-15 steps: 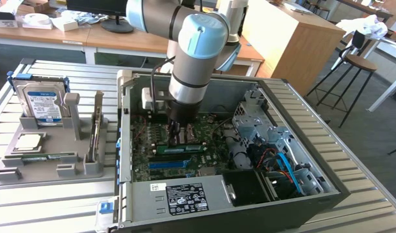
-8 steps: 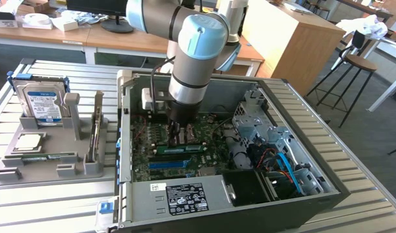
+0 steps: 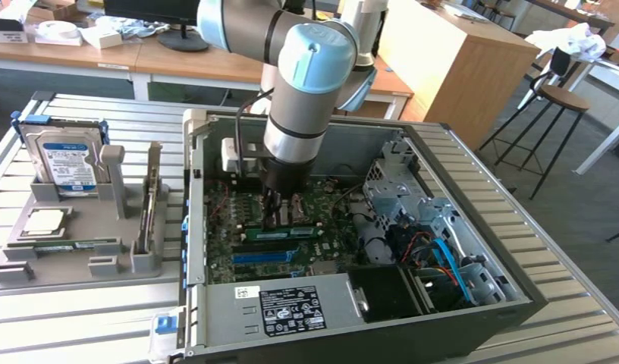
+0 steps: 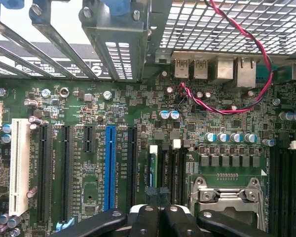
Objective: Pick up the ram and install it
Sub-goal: 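Press down the ram until it locks into place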
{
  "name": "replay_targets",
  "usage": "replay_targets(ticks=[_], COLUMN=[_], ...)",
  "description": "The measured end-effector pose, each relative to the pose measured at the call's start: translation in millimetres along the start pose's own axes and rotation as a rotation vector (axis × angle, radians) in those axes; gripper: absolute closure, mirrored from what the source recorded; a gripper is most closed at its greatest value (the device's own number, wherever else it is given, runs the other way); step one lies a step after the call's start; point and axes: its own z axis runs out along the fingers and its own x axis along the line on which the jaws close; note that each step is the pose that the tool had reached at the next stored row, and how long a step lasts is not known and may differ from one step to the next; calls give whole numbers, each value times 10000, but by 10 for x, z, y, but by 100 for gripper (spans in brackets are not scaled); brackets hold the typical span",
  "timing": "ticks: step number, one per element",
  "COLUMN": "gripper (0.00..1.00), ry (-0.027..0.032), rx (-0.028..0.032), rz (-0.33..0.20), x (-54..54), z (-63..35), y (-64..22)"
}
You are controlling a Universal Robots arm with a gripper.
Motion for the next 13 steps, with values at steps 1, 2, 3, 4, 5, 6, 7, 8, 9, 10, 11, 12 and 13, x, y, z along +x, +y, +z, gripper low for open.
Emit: replay_targets(ticks=[1, 2, 3, 4, 5, 6, 7, 8, 9, 10, 11, 12, 13], gripper=[90, 90, 90, 90, 90, 90, 90, 90, 90, 90, 90, 90, 90], ry=[0, -2, -8, -17, -22, -5, -3, -3, -3, 0, -1, -1, -1], rx=[1, 2, 5, 17, 12, 2, 2, 2, 1, 0, 1, 1, 0], rz=[-1, 0, 0, -2, -3, -2, -2, -1, -1, 0, 0, 0, 0], x=[0, 0, -1, -3, -5, -4, -5, -6, -7, -8, -10, -11, -13], z=[0, -3, -9, -18, -36, -62, -84, -107, -132, -157, -183, -209, -236], y=[0, 0, 0, -2, -2, 0, 1, 2, 2, 3, 4, 5, 6])
